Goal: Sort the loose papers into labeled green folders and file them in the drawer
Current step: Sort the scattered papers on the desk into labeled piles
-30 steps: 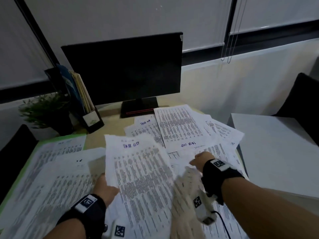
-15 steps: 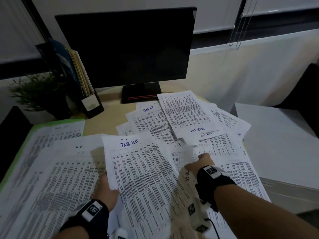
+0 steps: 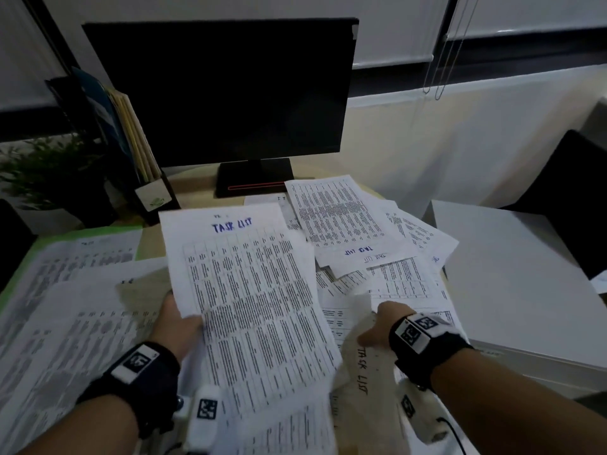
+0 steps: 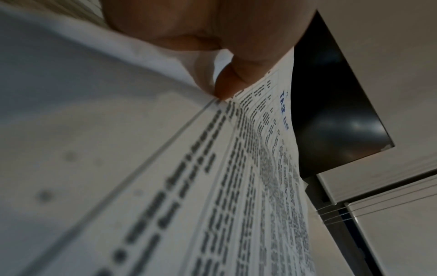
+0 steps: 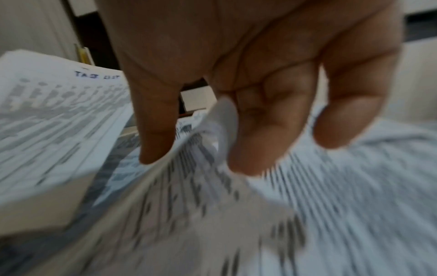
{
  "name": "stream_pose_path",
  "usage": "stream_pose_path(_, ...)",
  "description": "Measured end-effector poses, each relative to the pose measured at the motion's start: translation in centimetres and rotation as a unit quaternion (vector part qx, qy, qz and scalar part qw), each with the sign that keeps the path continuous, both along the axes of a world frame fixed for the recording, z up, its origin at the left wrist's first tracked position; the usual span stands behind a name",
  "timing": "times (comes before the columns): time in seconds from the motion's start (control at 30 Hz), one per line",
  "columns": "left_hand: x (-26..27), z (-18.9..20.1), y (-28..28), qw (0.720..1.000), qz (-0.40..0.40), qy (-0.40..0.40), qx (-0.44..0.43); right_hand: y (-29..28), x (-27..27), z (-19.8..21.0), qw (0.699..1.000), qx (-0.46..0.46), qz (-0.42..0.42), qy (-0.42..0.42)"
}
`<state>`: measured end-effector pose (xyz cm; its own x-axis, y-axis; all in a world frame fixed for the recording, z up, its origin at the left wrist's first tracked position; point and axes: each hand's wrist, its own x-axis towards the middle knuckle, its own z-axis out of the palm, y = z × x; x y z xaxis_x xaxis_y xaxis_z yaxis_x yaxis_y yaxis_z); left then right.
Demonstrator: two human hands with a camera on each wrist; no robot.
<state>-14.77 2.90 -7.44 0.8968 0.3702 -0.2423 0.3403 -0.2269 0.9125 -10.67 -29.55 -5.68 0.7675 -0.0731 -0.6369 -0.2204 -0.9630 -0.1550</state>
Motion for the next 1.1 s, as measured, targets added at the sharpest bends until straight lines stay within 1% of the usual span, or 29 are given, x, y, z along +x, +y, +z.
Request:
stream_pose_path(0.07,2.2,-0.2,0.0,1.0,-0.003,-0.014,-0.006,-0.6,1.2,0.9,0.999,-0.033,0.022,-0.01)
stream_pose_path(0.13,4.2,-1.9,0.3,1.0,-0.004,-0.008,-0.002,-1.0,2.9,2.0,0.997,-0.056,0.021,-0.041)
stream_pose_path(0.2,5.6,-2.6,-0.9,1.0,-0.005,0.016,0.002,-1.9,5.0,2.9,0.993,-0.06,0.001,-0.098)
stream_pose_path(0.27,6.3,-3.1,-2.8,0.999,-0.003,0.036,0.037,-2.8,6.9,3.7,0.986,-0.048,-0.007,-0.158)
stream_pose_path(0.33,6.7,-4.0,-4.3,0.997,0.005,0.049,0.058,-3.9,9.1,3.4,0.981,-0.039,0.001,-0.189)
stream_pose_path(0.43,6.6,-5.9,-5.4,0.994,0.007,0.073,0.084,-4.2,11.3,2.1,0.979,-0.032,0.031,-0.201)
stream_pose_path(0.5,6.7,-7.4,-5.4,0.99,0.026,0.092,0.103,-4.4,12.9,0.4,0.98,-0.035,0.026,-0.193)
stream_pose_path(0.53,6.8,-7.9,-5.3,0.988,0.027,0.101,0.111,-4.6,13.5,-0.2,0.982,-0.038,0.001,-0.182)
stream_pose_path(0.63,6.5,-8.1,-5.1,0.986,0.015,0.113,0.119,-4.9,14.9,-1.0,0.98,-0.026,-0.12,-0.156)
stream_pose_path(0.7,6.4,-7.8,-5.0,0.985,0.007,0.125,0.117,-5.0,15.8,-1.8,0.977,-0.015,-0.162,-0.139)
stream_pose_path(0.77,6.4,-7.7,-5.0,0.985,0.01,0.128,0.116,-5.0,16.5,-2.7,0.976,-0.011,-0.175,-0.132)
stream_pose_path(0.83,6.4,-7.3,-5.2,0.984,0.011,0.132,0.117,-4.8,16.8,-3.2,0.976,-0.015,-0.169,-0.133)
stream_pose_path(0.9,6.3,-7.0,-5.3,0.985,0.006,0.131,0.11,-4.8,16.6,-3.2,0.979,-0.04,-0.15,-0.136)
stream_pose_path(0.97,6.4,-6.9,-5.2,0.985,0.001,0.134,0.107,-4.9,16.5,-3.0,0.977,-0.066,-0.149,-0.135)
stream_pose_path(1.1,6.2,-5.9,-5.6,0.983,0.009,0.147,0.106,-5.3,16.5,-2.7,0.981,-0.043,-0.156,-0.103)
